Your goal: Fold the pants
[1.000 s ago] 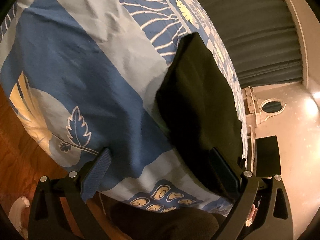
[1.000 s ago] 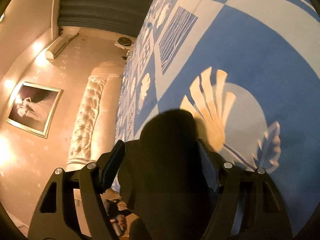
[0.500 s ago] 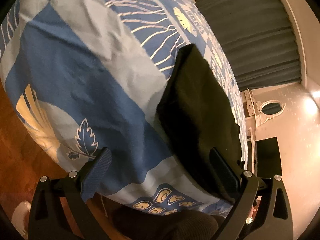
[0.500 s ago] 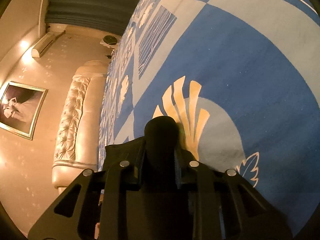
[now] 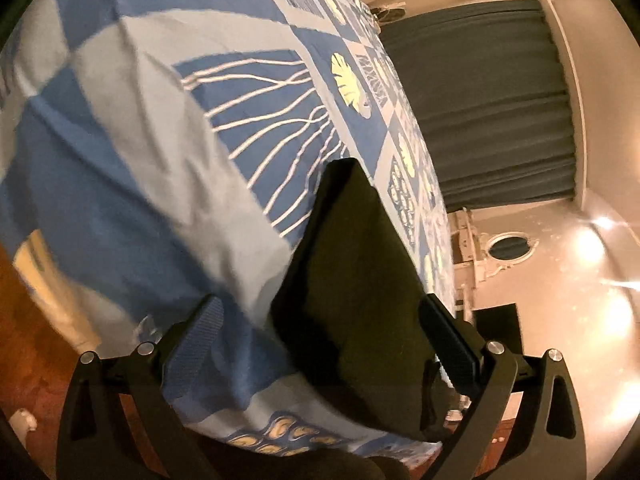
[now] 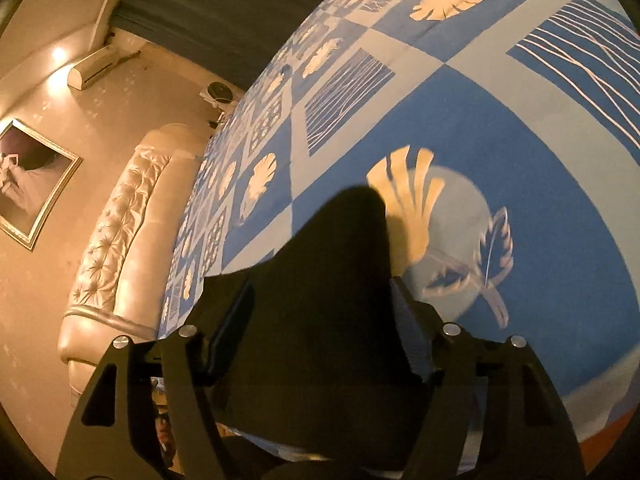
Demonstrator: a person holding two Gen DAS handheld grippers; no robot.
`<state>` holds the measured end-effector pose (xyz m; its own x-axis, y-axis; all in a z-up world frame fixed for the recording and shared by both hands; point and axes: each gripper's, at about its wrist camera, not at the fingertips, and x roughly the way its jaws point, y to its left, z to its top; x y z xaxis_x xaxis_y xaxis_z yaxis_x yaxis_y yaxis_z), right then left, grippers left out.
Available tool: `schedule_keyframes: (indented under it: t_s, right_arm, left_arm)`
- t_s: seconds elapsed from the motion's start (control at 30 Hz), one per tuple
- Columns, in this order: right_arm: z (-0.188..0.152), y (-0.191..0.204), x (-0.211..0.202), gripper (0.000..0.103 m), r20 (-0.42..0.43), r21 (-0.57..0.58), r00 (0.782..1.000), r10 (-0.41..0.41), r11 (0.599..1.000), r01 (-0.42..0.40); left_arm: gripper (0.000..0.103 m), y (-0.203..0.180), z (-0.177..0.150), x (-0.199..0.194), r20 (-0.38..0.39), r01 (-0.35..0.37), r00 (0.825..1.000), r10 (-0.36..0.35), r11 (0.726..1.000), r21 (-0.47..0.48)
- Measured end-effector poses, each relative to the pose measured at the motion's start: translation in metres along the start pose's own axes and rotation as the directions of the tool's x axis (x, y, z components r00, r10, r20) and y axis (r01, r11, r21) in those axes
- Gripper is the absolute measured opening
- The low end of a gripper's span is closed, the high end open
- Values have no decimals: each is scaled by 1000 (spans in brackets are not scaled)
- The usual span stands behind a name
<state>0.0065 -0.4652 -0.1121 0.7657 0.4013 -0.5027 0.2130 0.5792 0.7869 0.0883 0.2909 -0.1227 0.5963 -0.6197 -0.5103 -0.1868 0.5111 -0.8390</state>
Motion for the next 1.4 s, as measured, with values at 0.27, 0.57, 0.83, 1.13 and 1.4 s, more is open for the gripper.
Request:
schedule_keyframes:
  t_s: [0.27,0.57,0.83,1.13,1.4]
  right_arm:
    - [-14,-2,-25,71,40,36,999,18,999,-20]
    - [-19,9,-29,73,48,26,999,2,1000,-3]
    - [-22,14,-31,73,50,23,999,5,1000,-6]
    - [-19,14,-29,75,61,34,998,-4,999,2]
    - [-16,14,-43,75,100,39,995,8,999,-12]
  left_arm:
    - [97,-6,2,-10,34,12,999,-10,999,-50]
    - [97,-16,39,22,-121,70,990,-70,998,-8]
    - [97,8,32,40,-230,283,923,-308,950,-134]
    - [18,-8,24,56,-269,138,953,-137,990,-17]
    - [15,-55,23,36,-181,113,979,-96,990,86]
